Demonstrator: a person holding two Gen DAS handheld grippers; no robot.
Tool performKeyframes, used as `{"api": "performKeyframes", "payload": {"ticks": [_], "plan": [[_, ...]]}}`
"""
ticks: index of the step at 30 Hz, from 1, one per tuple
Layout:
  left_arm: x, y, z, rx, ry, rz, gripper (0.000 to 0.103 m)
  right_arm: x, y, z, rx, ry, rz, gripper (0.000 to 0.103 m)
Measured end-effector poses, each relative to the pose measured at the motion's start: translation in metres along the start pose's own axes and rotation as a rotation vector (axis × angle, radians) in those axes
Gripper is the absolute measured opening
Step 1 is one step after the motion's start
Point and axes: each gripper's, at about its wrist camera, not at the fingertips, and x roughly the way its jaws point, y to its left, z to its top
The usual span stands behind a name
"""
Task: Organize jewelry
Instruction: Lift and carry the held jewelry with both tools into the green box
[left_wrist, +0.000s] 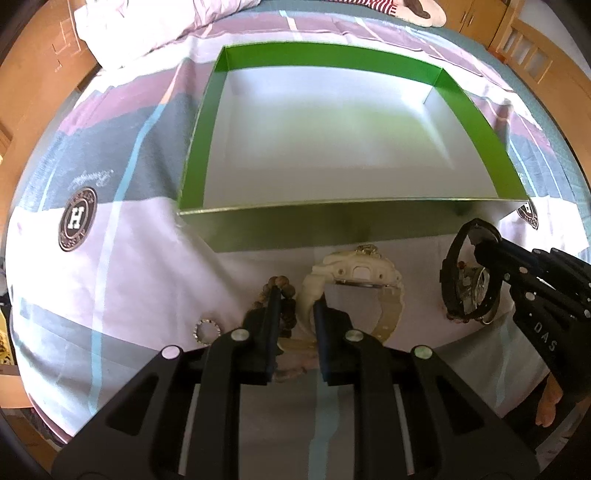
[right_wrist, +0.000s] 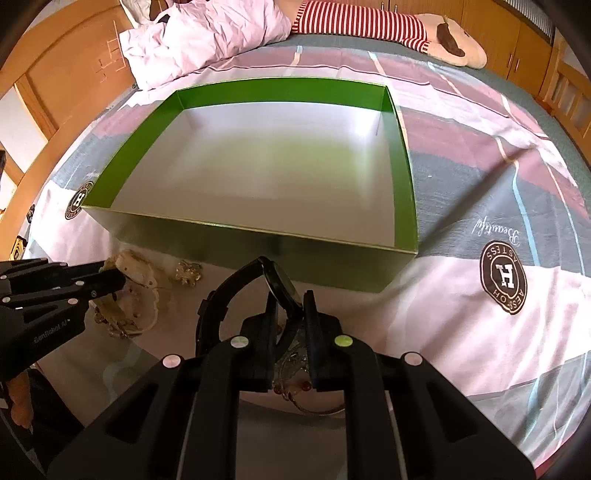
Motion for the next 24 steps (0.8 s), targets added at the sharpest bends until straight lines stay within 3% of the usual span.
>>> {"api": "performKeyframes", "payload": {"ticks": [12, 24], "plan": [[-0.017, -0.017, -0.009, 0.04, -0.07, 0.021, 0.02, 0.004, 0.01, -0.002, -0.019, -0.011, -0.016, 0.014], [-0.03, -0.014, -0.008, 0.041, -0.127, 0.031, 0.02, -0.013, 0.017, -0.002, -0.044, -0.086, 0.058, 0.014]]}}
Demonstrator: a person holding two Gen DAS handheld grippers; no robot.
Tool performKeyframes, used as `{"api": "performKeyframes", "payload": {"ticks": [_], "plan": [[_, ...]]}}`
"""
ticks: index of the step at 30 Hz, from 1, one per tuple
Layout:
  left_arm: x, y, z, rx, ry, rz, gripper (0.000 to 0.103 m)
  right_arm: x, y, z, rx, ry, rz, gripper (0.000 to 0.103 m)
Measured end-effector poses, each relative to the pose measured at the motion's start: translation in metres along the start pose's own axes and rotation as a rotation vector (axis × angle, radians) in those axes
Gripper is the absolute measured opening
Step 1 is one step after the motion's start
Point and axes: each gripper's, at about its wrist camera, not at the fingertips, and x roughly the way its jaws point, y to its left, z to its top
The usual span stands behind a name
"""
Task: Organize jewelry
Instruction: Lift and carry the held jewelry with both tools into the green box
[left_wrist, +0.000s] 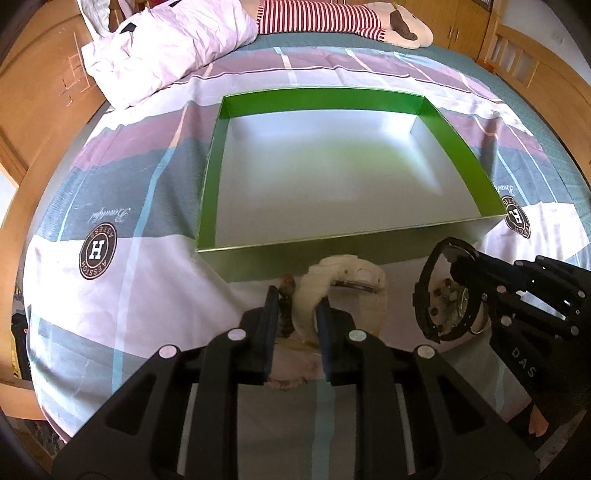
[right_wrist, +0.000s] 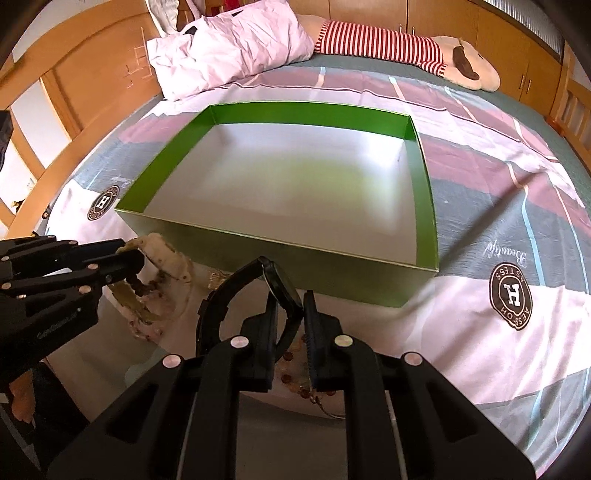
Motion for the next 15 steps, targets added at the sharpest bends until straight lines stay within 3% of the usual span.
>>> {"api": "performKeyframes", "payload": {"ticks": [15], "plan": [[-0.025, 0.004, 0.002, -0.02, -0.09, -0.005, 0.019, -0.009, 0.003, 0.001, -0.003, -0.067, 0.021, 0.014]]}}
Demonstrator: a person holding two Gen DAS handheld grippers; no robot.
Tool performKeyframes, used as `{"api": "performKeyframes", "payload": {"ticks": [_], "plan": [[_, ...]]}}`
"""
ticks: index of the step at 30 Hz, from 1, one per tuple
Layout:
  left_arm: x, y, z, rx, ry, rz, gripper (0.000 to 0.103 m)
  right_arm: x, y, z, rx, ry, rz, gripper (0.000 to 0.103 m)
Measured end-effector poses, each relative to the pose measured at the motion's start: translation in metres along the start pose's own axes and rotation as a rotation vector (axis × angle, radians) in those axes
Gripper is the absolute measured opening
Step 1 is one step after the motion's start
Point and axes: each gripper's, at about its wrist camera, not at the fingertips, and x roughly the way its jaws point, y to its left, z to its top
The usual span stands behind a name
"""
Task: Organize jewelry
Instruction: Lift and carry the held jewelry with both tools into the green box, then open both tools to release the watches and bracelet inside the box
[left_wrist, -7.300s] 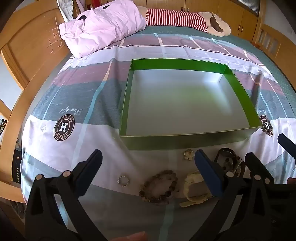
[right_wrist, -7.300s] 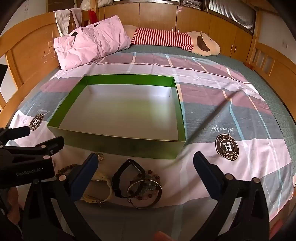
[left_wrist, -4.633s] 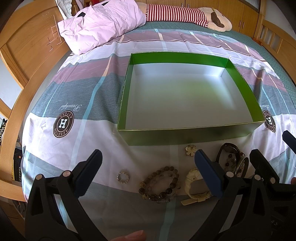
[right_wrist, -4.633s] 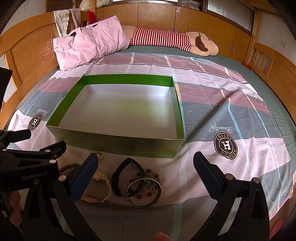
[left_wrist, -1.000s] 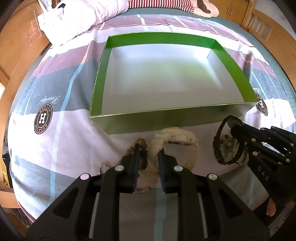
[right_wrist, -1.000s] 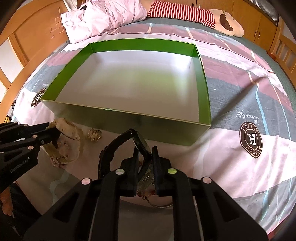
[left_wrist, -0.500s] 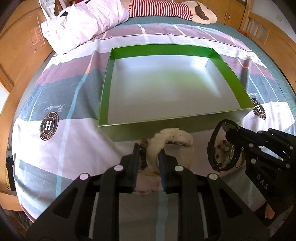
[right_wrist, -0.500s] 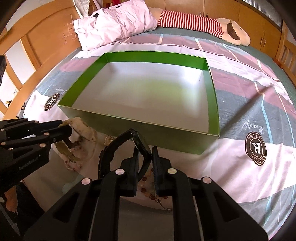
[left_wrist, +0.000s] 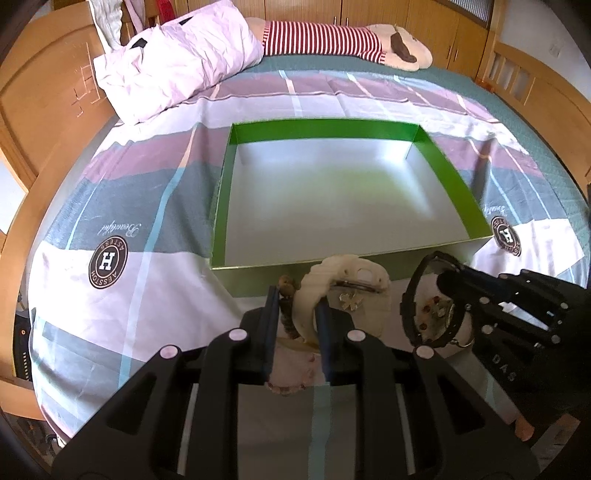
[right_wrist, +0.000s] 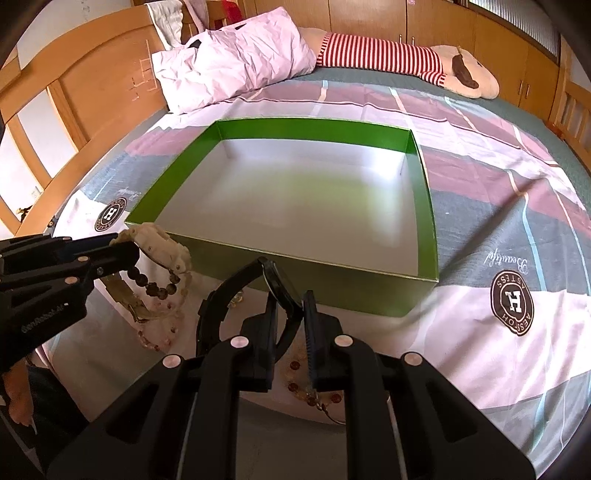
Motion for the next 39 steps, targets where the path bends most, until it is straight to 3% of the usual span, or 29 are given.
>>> {"api": "performKeyframes", "payload": {"ticks": [7, 12, 17, 22, 28, 33, 34, 37, 39], "plan": [[-0.023, 0.003, 0.007, -0.008, -0.092, 0.009, 0.019, -0.027, 0.0, 0.008, 0.031, -0.132, 0.072, 0.014], [-0.032, 0.016, 0.02, -0.068, -0.123, 0.019, 0.019, -0.038, -0.004, 0.014, 0.072, -0.19, 0.066, 0.014], [-0.025, 0.037, 0.04, -0.163, -0.125, 0.039, 0.019, -0.037, -0.017, 0.028, 0.114, -0.19, 0.033, 0.014], [-0.022, 0.043, 0.055, -0.179, -0.159, 0.058, 0.019, -0.031, -0.027, 0.051, 0.127, -0.202, 0.002, 0.014], [-0.011, 0.05, 0.068, -0.187, -0.148, -0.01, 0.019, 0.003, -0.038, 0.061, 0.171, -0.139, 0.003, 0.014], [0.015, 0.047, 0.07, -0.197, -0.064, -0.076, 0.019, 0.022, -0.04, 0.057, 0.179, -0.067, -0.036, 0.014], [0.018, 0.045, 0.068, -0.199, -0.051, -0.082, 0.019, 0.024, -0.04, 0.055, 0.178, -0.055, -0.044, 0.018], [0.024, 0.039, 0.064, -0.192, -0.028, -0.118, 0.019, 0.02, -0.042, 0.051, 0.192, -0.062, -0.049, 0.043], [0.022, 0.038, 0.063, -0.185, -0.042, -0.106, 0.019, 0.011, -0.041, 0.052, 0.192, -0.09, -0.047, 0.047]]}}
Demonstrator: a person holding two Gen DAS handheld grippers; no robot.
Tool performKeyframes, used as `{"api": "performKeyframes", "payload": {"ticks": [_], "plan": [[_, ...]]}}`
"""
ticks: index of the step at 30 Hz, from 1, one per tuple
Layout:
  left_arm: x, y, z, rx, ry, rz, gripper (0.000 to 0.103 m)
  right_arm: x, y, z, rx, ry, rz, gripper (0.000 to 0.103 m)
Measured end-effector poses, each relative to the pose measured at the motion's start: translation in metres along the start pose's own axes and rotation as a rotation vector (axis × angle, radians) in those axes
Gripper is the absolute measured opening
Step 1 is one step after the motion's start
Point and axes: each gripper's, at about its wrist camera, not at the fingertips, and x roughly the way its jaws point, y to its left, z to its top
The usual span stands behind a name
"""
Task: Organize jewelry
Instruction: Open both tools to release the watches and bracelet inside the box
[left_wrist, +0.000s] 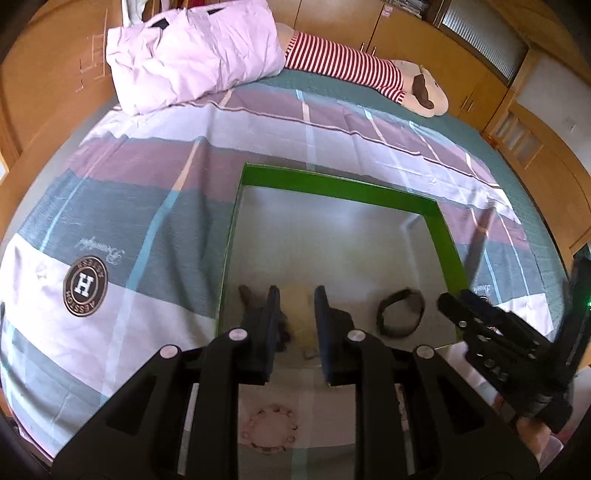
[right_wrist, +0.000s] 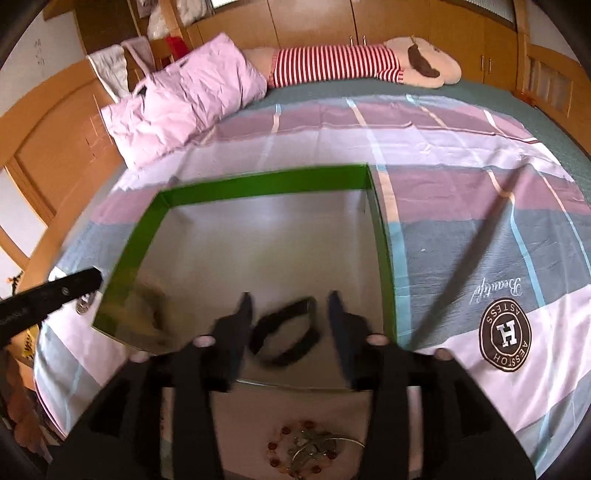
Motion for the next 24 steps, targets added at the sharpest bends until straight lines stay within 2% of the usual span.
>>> {"api": "performKeyframes", "payload": {"ticks": [6, 13, 14, 16, 18, 20, 24], "plan": [[-0.005, 0.01, 0.0, -0.023, -0.016, 0.005, 0.019, -0.019, 0.001, 0.001, -0.009, -0.036, 0.004, 0.05], [-0.009, 0.018, -0.004, -0.045, 0.006, -0.009, 0.021, -0.027, -0.003, -0.009, 0.012, 0.001, 0.034, 0.05], [-0.012, 0.018, -0.005, -0.04, 0.008, -0.017, 0.023, -0.03, -0.004, -0.011, 0.011, 0.007, 0.04, 0.05], [-0.018, 0.017, -0.01, -0.023, 0.014, -0.025, 0.042, -0.036, -0.005, -0.017, -0.003, 0.033, 0.06, 0.05], [-0.022, 0.017, -0.017, 0.0, 0.021, -0.031, 0.049, -0.04, -0.007, -0.025, -0.029, 0.066, 0.071, 0.052], [-0.024, 0.017, -0.022, 0.03, 0.037, -0.028, 0.054, -0.042, -0.009, -0.034, -0.047, 0.089, 0.056, 0.066], [-0.017, 0.02, -0.034, 0.075, 0.076, 0.018, 0.063, -0.035, -0.013, -0.048, -0.081, 0.14, 0.024, 0.067]]}}
